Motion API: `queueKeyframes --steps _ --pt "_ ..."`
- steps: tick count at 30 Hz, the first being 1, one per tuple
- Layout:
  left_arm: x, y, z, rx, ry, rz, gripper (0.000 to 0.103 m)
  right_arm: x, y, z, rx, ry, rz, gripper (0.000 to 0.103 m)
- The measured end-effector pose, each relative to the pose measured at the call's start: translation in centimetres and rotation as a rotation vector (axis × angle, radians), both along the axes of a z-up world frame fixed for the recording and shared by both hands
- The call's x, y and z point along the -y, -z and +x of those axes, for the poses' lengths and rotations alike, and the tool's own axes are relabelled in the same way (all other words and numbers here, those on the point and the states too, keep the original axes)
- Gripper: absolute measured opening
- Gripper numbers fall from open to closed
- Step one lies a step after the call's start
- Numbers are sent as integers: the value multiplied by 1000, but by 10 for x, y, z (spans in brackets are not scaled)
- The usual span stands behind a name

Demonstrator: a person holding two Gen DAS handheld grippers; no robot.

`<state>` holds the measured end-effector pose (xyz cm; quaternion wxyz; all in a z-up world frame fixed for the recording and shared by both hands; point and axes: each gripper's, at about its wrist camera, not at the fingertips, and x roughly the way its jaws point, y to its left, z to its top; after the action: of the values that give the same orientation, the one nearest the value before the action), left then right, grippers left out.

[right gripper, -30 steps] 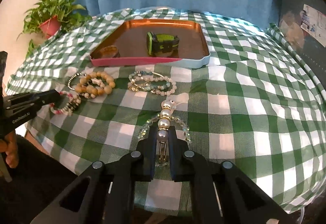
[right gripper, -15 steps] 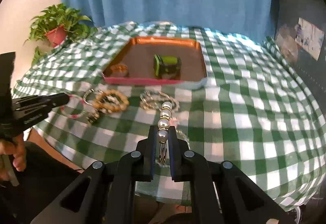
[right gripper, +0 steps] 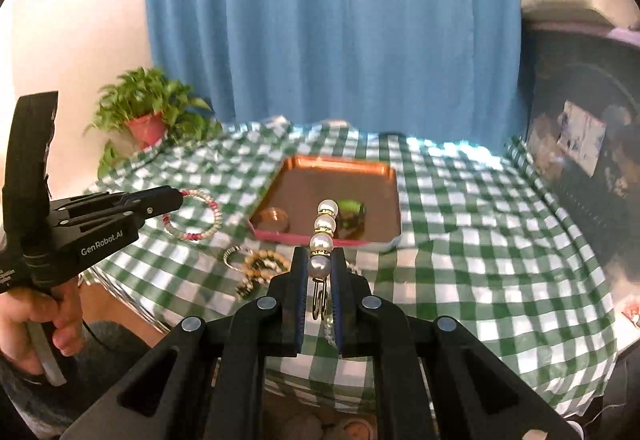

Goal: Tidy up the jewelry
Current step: 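Carry the bead bracelet with the left tool while the right tool carries the pearl clip to the tray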

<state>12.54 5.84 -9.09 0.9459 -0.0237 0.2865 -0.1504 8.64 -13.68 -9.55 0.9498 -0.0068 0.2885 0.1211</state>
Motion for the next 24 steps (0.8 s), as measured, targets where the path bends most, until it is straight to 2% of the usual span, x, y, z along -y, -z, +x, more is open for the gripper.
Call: queueKeyframes --steps 6,11,17,24 --pt "8 -40 -30 73 49 -53 7 0 -31 -29 63 -1 -9 9" --pt "14 -54 -38 104 71 -80 7 -2 -46 -39 95 -15 -11 9" --pt "18 -43 -20 90 75 -104 7 -1 -39 -26 84 -37 5 9" --pt "25 -13 31 26 69 -97 7 5 -15 17 34 -35 40 9"
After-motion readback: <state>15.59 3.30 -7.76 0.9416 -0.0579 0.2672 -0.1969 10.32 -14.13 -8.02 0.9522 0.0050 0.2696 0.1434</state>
